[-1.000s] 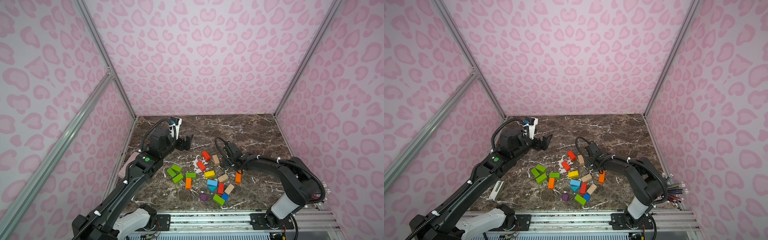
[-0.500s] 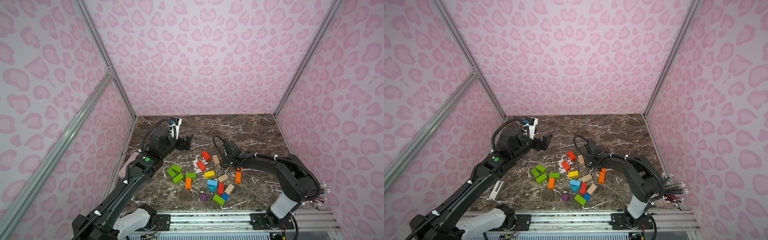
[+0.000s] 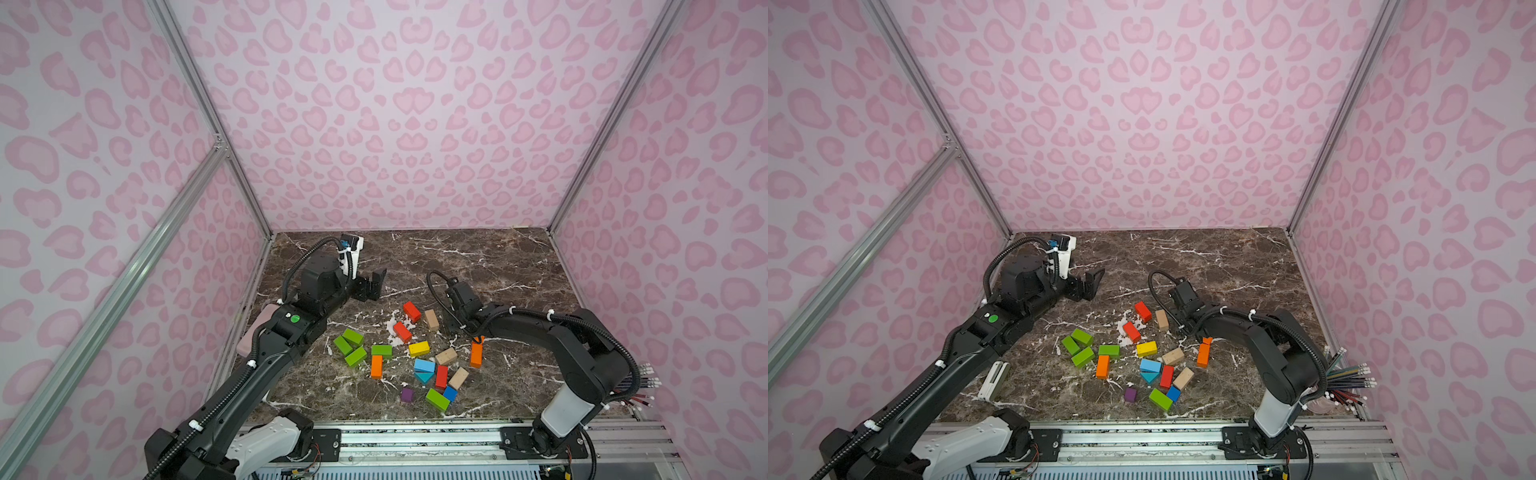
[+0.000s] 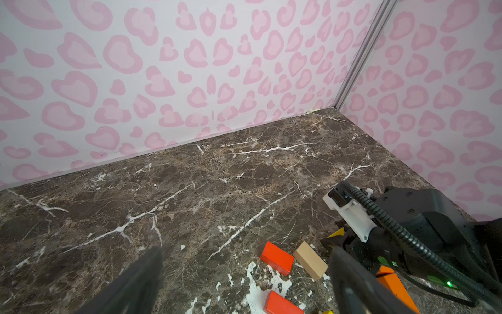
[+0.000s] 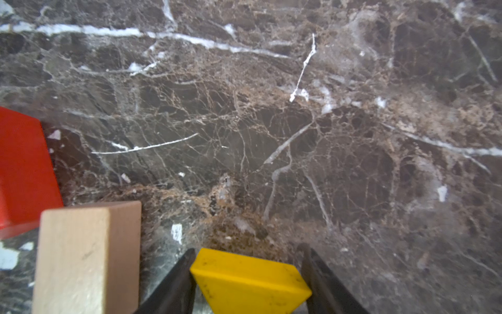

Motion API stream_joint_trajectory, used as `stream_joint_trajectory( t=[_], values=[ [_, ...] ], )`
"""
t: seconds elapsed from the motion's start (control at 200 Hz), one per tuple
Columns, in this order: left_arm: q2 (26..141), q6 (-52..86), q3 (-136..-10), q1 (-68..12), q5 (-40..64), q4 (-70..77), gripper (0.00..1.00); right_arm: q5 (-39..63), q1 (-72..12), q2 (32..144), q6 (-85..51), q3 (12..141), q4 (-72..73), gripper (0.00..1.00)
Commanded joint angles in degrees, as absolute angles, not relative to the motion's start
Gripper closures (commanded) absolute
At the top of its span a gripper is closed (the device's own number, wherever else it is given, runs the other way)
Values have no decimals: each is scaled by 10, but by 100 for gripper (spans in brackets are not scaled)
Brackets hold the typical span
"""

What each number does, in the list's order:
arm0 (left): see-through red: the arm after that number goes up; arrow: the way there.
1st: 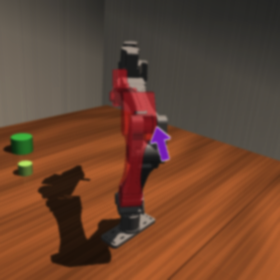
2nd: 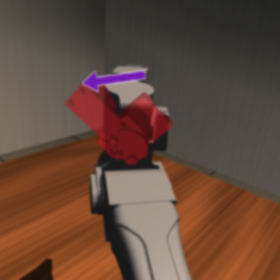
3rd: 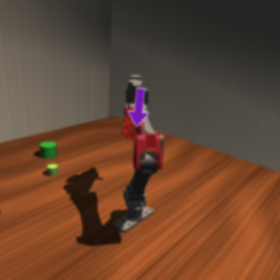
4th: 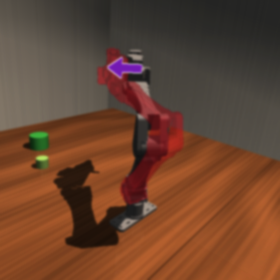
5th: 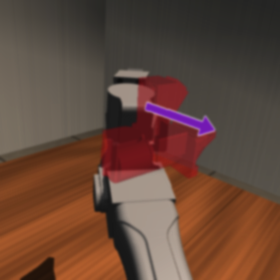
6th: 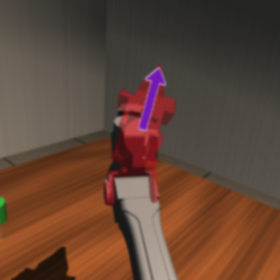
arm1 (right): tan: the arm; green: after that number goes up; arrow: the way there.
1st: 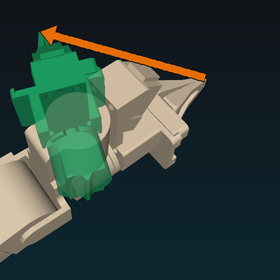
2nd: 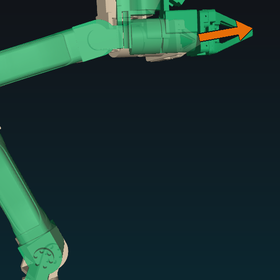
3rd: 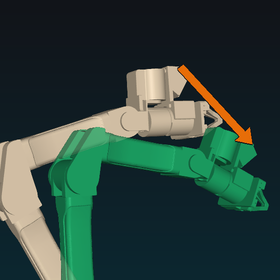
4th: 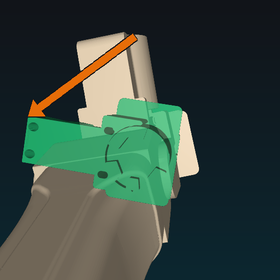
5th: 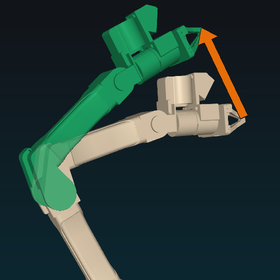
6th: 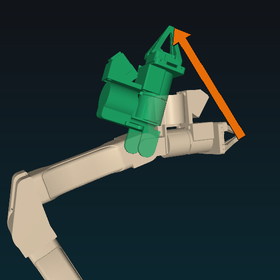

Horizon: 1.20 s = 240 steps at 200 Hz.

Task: Assemble a heart with building blocks
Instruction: Move the building block to the center of the board.

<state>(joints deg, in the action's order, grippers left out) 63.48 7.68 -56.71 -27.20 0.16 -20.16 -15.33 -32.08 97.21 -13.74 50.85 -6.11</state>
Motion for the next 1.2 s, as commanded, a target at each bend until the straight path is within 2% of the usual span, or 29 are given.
stream_joint_trajectory(
  t=[0.0, 0.29, 0.64, 0.96, 1.195],
  values=[
    [635, 80, -567, -272, 0, -193, 2, -161, -320, 972, -149, 506, -42, 38],
    [633, 81, -567, -272, 0, -193, 2, -156, -317, 972, -158, 500, -36, 33],
    [634, 81, -567, -272, 0, -192, 2, -151, -311, 952, -159, 498, -40, 19],
    [632, 81, -566, -272, 5, -193, 2, -138, -290, 873, -212, 458, -74, 18],
    [628, 82, -566, -272, 11, -191, 2, -153, -270, 810, -284, 427, -130, 22]
  ],
)
